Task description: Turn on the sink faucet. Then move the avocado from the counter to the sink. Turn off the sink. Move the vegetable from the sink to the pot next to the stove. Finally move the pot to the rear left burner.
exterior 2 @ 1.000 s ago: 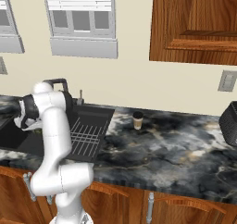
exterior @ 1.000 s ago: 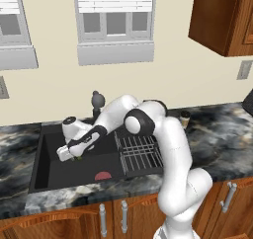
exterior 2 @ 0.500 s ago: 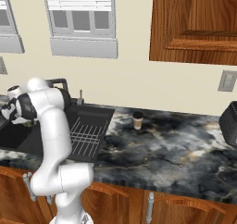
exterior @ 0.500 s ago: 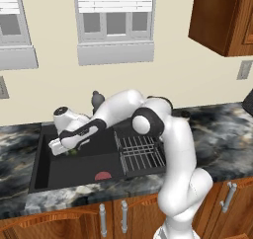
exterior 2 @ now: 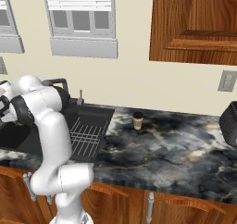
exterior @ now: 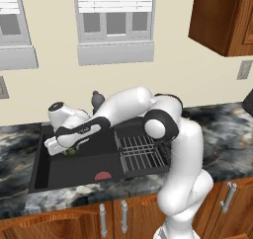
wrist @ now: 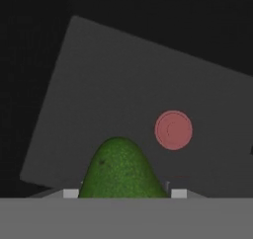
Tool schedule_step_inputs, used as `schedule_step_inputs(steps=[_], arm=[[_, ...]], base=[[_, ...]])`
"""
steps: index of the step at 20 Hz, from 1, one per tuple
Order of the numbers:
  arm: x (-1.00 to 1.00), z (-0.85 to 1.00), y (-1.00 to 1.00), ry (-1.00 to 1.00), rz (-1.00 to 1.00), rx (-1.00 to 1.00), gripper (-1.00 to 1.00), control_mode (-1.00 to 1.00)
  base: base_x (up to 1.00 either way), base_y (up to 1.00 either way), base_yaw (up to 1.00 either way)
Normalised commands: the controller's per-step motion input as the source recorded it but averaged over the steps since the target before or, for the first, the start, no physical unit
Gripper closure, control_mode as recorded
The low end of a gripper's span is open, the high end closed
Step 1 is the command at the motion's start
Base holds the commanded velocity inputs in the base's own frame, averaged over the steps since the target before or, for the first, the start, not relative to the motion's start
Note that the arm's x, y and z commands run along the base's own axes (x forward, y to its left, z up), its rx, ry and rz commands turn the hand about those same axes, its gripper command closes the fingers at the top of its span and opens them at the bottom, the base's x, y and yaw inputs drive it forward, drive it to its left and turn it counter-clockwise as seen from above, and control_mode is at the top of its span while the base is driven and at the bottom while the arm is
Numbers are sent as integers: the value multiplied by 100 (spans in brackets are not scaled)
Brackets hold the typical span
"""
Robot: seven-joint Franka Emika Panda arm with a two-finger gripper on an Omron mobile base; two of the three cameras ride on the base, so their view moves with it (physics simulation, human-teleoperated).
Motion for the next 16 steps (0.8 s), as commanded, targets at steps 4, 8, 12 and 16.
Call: schedule_step_inputs(steps=[4,8,12,16], arm=[[-61,34,-22,0,0,0,100,-100],[-60,38,-35,0,0,0,100,-100],[-60,34,-47,0,0,1,100,-100],[-30,13,-40,0,0,5,100,-100]], base=[[0,0,0],[0,0,0],[0,0,0],[0,0,0]])
